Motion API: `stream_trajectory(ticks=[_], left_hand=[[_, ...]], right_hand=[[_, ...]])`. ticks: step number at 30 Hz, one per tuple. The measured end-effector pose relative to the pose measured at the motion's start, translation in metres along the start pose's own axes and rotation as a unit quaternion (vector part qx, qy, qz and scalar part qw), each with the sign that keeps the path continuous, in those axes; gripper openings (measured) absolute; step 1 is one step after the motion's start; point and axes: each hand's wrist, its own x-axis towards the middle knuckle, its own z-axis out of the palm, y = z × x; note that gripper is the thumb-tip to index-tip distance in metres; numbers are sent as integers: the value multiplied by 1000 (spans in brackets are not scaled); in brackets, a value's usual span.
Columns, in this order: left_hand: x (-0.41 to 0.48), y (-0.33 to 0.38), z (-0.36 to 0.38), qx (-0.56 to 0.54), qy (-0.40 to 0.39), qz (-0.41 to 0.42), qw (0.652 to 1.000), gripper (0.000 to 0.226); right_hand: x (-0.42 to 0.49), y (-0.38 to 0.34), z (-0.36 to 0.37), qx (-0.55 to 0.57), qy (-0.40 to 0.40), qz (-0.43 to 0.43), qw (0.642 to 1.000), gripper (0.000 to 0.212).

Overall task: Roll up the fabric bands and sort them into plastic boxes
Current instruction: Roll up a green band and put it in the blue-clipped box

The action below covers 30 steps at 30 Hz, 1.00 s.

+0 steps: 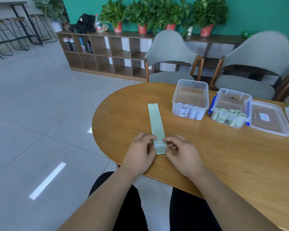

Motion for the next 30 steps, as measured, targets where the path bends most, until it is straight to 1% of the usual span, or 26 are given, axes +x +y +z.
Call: stream_trajectory(ticks=[3, 6, 8, 13, 15, 19, 24, 27, 30], left_hand=[[-1, 0, 1, -9, 23, 17, 1000, 27], [-5, 2, 3, 17, 16, 43, 999, 22], [-7, 2, 5, 35, 11, 62, 997, 18], [-9, 4, 5, 36, 41, 62, 997, 14], [-11, 6, 5, 42, 40, 70, 996, 14], [-14, 7, 3, 54, 31, 70, 996, 21], [-15, 5, -1, 44, 22, 69, 996, 25], [-14, 4, -3, 31, 24, 51, 998, 25], [-14, 4, -4, 20, 24, 38, 999, 23]], right_hand=[[-1, -1, 0, 2, -12, -21, 1000, 32], [-1, 1, 0, 7, -33, -50, 998, 31], [-1, 2, 1, -8, -42, -67, 997, 28], [-1, 3, 5, -44, -19, -96, 994, 18], [-2, 4, 5, -45, -9, -104, 994, 16], [-2, 4, 3, -21, 5, -98, 995, 14], [-3, 2, -1, 20, -14, -89, 996, 21], [-1, 4, 0, -2, -25, -93, 995, 24], [0, 6, 1, -33, -14, -83, 996, 22]])
